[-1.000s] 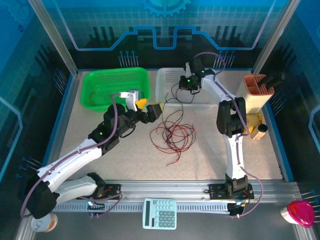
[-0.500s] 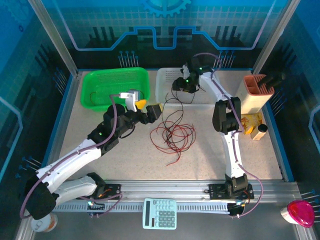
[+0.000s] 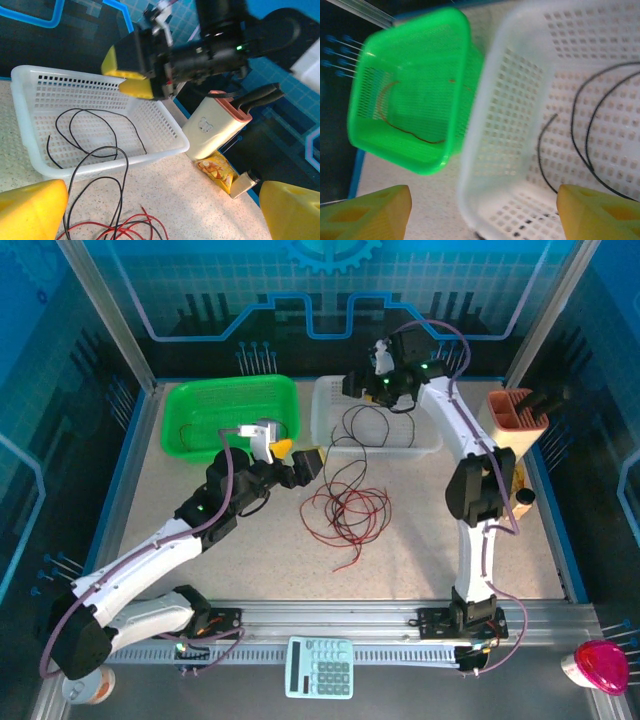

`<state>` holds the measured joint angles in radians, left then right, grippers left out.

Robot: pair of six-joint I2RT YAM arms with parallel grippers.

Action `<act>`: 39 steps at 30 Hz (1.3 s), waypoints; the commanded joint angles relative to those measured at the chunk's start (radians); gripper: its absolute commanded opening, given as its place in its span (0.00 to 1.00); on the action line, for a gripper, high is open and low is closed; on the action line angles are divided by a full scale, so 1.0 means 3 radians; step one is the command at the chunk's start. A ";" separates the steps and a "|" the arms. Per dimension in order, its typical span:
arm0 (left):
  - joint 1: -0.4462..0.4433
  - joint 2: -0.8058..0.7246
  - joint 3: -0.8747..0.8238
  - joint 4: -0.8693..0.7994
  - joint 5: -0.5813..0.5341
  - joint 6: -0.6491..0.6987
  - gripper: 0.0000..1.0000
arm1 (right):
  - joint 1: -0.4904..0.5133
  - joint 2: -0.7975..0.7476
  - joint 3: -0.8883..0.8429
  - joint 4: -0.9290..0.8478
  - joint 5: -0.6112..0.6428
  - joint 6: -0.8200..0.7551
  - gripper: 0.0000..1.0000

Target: Untangle the cables

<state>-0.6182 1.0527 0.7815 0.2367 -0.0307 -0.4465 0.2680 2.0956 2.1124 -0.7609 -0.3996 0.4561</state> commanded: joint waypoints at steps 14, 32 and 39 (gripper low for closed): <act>-0.0003 -0.0088 -0.0262 -0.0076 -0.0260 -0.0105 0.99 | 0.0534 -0.2177 -0.2906 0.0775 0.0679 -0.0100 0.75; 0.0066 -0.0229 -0.0498 -0.0087 -0.0310 -0.0296 0.99 | 0.2496 -0.2401 -0.4139 0.0482 0.2505 0.0417 0.76; 0.0064 -0.0262 -0.0505 -0.0095 -0.0307 -0.0299 0.99 | 0.2690 -0.2083 -0.4127 0.0498 0.2549 0.0408 0.70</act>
<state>-0.6048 0.9936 0.6323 0.2134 -0.1131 -0.5259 1.0534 1.4456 0.8524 -0.5915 0.3229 0.5621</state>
